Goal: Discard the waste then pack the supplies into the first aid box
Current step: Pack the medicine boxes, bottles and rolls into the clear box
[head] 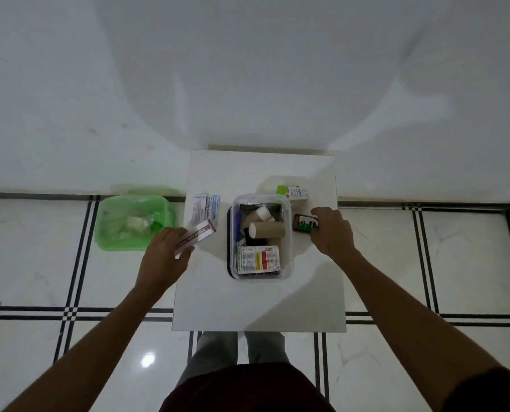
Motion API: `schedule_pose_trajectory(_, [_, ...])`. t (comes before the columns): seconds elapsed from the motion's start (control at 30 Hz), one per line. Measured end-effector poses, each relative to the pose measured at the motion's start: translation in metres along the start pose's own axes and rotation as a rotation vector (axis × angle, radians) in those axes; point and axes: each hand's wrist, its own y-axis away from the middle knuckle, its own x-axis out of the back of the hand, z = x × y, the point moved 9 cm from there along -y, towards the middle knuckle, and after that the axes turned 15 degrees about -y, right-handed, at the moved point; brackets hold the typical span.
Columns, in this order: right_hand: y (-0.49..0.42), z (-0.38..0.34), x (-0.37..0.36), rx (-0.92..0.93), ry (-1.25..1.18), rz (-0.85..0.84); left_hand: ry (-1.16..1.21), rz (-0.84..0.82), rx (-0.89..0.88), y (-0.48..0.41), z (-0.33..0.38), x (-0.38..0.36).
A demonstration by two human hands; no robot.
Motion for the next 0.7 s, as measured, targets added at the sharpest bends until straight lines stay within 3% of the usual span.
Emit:
schedule_pose_trajectory(0.23, [-0.011,-0.01,-0.012,0.103,0.099,0.004,0.04,0.136,-0.26,-0.018,0.062,0.057])
schedule_pose_trajectory(0.4, [-0.013,-0.011,-0.02,0.133,0.122,-0.048,-0.136,-0.026,-0.521,-0.007,0.134,0.027])
schedule_pose_trajectory(0.7, [-0.003,-0.002,0.004,0.065,-0.08,0.032,-0.332,-0.198,-0.578,-0.003,0.158,-0.021])
